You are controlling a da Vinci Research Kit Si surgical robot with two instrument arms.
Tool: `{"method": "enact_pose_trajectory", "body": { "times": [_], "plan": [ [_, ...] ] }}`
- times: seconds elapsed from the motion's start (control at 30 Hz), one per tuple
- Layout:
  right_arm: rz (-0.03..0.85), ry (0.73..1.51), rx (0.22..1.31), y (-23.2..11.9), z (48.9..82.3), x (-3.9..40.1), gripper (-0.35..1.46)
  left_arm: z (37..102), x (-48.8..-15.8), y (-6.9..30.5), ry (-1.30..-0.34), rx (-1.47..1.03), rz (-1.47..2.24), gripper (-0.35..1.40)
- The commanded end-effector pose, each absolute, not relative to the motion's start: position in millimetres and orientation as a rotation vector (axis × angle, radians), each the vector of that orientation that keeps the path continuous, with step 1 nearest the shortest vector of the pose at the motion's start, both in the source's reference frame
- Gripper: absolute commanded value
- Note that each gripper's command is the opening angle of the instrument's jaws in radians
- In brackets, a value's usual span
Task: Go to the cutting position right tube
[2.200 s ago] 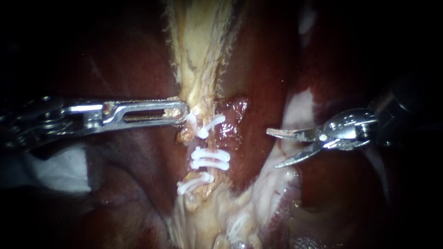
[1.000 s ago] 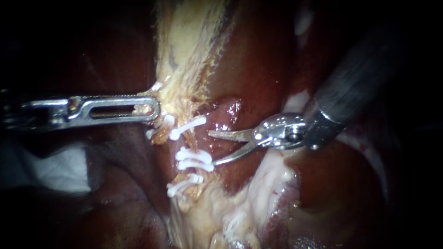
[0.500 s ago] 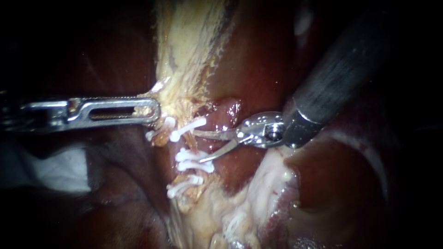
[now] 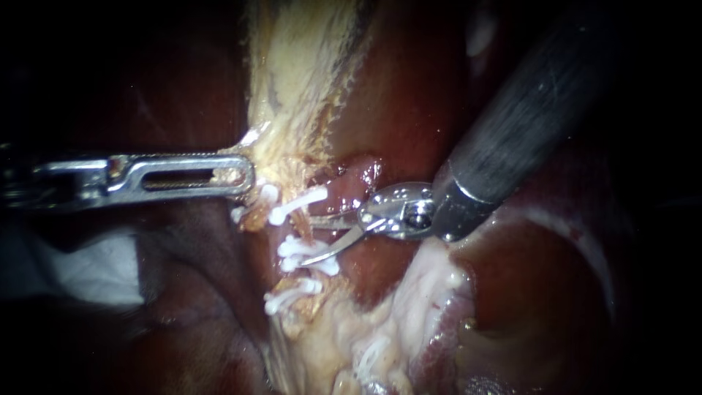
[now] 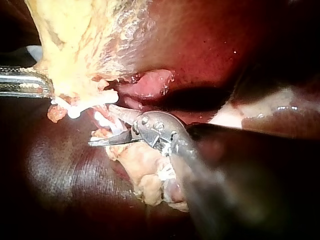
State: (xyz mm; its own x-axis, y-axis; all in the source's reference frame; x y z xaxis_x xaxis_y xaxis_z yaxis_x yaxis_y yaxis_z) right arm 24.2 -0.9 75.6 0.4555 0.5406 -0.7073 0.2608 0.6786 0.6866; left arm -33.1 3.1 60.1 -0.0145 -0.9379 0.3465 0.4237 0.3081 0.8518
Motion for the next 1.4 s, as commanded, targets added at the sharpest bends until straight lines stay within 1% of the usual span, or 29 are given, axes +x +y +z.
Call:
{"method": "enact_pose_trajectory", "body": {
  "times": [0.03,0.2,0.3,0.5,0.67,1.0,1.17,1.4],
  "plan": [
    [0.202,1.126,0.848,-0.9,75.5,24.3,0.89,60.3,-33.1,3.1,-1.096,0.608,-1.19,-0.35],
    [0.2,1.141,0.861,-1.0,75.3,24.8,0.82,60.8,-32.9,3.4,-1.096,0.608,-1.19,-0.35],
    [0.202,1.142,0.867,-1.0,75.3,25.2,0.77,61.0,-32.9,3.4,-1.096,0.607,-1.19,-0.35],
    [0.212,1.142,0.889,-1.2,75.1,26.3,0.74,61.0,-33.1,3.4,-1.096,0.606,-1.191,-0.35],
    [0.224,1.142,0.896,-1.3,75.0,27.1,0.65,61.0,-33.2,3.4,-1.096,0.605,-1.191,-0.35],
    [0.233,1.137,0.904,-1.1,75.2,27.4,0.55,61.0,-33.3,3.4,-1.096,0.604,-1.192,-0.35],
    [0.234,1.136,0.903,-1.1,75.4,27.6,0.53,61.0,-33.4,3.3,-1.096,0.604,-1.192,-0.35],
    [0.235,1.136,0.902,-1.0,75.5,27.8,0.45,61.0,-33.5,3.3,-1.096,0.604,-1.192,-0.35]
  ]
}}
